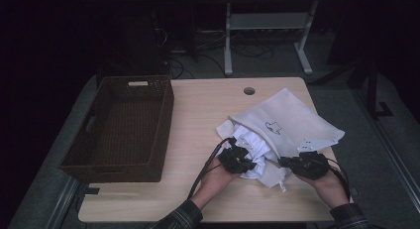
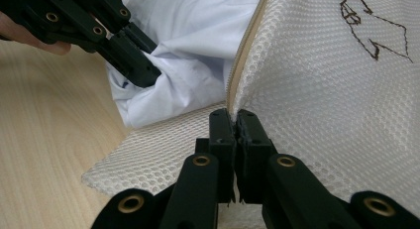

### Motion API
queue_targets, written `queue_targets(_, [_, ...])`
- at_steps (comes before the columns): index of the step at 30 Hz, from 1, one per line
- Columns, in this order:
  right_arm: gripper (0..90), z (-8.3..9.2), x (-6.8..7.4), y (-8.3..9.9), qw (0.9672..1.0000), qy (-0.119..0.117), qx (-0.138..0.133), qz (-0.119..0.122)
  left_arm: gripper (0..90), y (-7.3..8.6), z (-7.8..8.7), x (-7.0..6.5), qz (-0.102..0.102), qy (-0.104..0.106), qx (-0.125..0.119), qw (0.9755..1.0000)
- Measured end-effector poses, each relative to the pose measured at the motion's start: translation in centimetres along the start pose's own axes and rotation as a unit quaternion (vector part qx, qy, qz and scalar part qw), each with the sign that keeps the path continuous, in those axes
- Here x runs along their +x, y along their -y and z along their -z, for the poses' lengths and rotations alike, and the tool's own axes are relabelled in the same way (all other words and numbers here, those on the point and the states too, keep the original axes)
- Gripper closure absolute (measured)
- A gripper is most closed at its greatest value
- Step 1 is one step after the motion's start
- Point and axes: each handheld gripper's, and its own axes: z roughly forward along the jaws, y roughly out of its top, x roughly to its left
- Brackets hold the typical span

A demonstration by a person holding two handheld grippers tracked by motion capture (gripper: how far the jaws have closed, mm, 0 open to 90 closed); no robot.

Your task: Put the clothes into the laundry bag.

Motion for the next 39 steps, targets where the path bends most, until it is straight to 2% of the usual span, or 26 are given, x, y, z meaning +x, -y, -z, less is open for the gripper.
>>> queue_targets(9, [86.3, 0.3, 0.2, -0.3, 1.0000, -0.007, -0.004, 0.006, 84.8, -1.2, 0.0, -0.3, 0.013, -0.002, -0.030, 0.9995])
queue_targets(19, [86.6, 0.4, 0.6, -0.5, 0.9997, -0.018, -0.009, 0.010, 85.4, -2.5, -1.1, -0.3, 0.027, -0.033, -0.049, 0.9979])
queue_targets(24, [86.7, 0.3, 0.7, -0.6, 0.9995, -0.026, -0.009, 0.015, 85.5, -3.0, -1.6, 0.0, 0.036, -0.048, -0.057, 0.9966])
queue_targets(33, [86.8, 0.0, 1.0, -0.7, 0.9992, -0.036, -0.007, 0.018, 85.8, -3.7, -3.1, 0.2, 0.059, -0.070, -0.079, 0.9926])
queue_targets(39, [86.8, 0.4, 0.8, -1.1, 0.9977, -0.059, -0.034, -0.001, 85.7, -3.8, -4.2, -0.5, 0.058, -0.055, -0.093, 0.9924])
